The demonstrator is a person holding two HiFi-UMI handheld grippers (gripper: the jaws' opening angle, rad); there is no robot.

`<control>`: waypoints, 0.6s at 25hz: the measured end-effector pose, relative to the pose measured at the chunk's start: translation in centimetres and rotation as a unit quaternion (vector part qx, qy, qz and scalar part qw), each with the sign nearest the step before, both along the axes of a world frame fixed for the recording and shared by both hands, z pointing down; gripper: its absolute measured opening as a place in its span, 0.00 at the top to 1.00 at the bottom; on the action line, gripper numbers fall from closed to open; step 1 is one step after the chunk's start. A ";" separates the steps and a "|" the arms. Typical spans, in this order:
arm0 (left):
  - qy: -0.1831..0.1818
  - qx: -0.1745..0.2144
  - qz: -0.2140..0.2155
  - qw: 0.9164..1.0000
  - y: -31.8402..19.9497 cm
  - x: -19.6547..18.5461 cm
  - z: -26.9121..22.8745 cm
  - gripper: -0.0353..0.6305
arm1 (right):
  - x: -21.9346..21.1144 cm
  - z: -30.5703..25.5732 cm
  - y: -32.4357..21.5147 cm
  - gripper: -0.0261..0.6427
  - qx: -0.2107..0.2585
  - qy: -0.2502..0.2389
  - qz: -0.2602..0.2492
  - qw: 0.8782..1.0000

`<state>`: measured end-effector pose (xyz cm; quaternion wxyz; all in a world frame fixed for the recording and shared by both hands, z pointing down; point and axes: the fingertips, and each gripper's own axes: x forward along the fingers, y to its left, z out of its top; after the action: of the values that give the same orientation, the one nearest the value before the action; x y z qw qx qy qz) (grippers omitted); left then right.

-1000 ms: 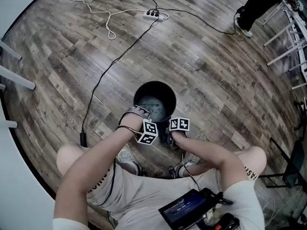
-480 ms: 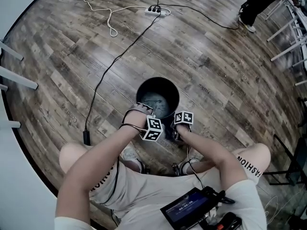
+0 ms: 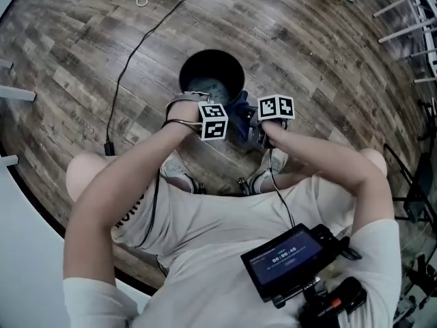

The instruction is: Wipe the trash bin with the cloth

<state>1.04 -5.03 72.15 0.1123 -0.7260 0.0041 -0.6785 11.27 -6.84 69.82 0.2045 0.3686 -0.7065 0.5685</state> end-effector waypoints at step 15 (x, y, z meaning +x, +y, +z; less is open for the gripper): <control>-0.078 0.046 0.114 0.989 -1.7 -3.8 -0.4 0.81 | -0.9 0.2 -1.6 0.87 -0.011 -0.009 0.033 0.999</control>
<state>-2.73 -6.76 71.74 0.2217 -0.6605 -0.0562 -0.7152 10.32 -8.48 70.03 0.1832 0.3846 -0.6894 0.5859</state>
